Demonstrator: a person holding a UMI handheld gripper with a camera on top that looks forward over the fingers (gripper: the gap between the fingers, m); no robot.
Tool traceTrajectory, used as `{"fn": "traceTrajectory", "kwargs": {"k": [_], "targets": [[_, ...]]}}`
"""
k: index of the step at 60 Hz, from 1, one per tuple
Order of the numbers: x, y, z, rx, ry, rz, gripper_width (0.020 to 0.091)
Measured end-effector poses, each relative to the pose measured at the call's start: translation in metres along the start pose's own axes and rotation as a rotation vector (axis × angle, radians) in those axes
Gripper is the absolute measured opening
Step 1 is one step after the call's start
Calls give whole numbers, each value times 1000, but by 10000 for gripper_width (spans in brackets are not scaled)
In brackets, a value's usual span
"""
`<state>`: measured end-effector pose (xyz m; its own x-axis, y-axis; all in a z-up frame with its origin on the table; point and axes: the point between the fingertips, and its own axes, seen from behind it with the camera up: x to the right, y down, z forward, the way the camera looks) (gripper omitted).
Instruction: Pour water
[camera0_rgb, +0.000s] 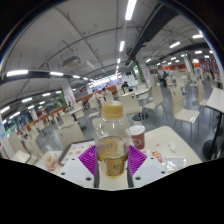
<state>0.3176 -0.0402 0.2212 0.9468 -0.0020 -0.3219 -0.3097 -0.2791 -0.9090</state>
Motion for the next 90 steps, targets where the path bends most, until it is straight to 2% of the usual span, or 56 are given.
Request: {"fn": "traceTrajectory", "kwargs": {"k": [3,4,10,16,29,31,39,44,48,50,53,54,56,61,73,85,90], "targets": [[28,5,5,-4,61,-134,370],[39,3,-19,-12,77,-172,373],[66,41,14,-43,135,-279,372],[96,82,21,-106,161,-325,371],[123,138,29,-168,182,-295,376],[123,136,28,-137,178,-286,379],[121,140,26,-129,187,-288,394],[121,140,27,-132,192,-289,469],[122,143,28,-163,202,-279,535],[122,144,24,-182,204,-273,626],[120,144,16,-211,209,-261,838],[120,143,13,-218,215,-257,866],[118,140,6,-226,226,-256,818],[108,136,-12,-258,239,-268,857],[60,126,-86,-346,283,-275,852],[0,127,-161,-407,319,-237,850],[-18,126,-180,-407,322,-237,853]]}}
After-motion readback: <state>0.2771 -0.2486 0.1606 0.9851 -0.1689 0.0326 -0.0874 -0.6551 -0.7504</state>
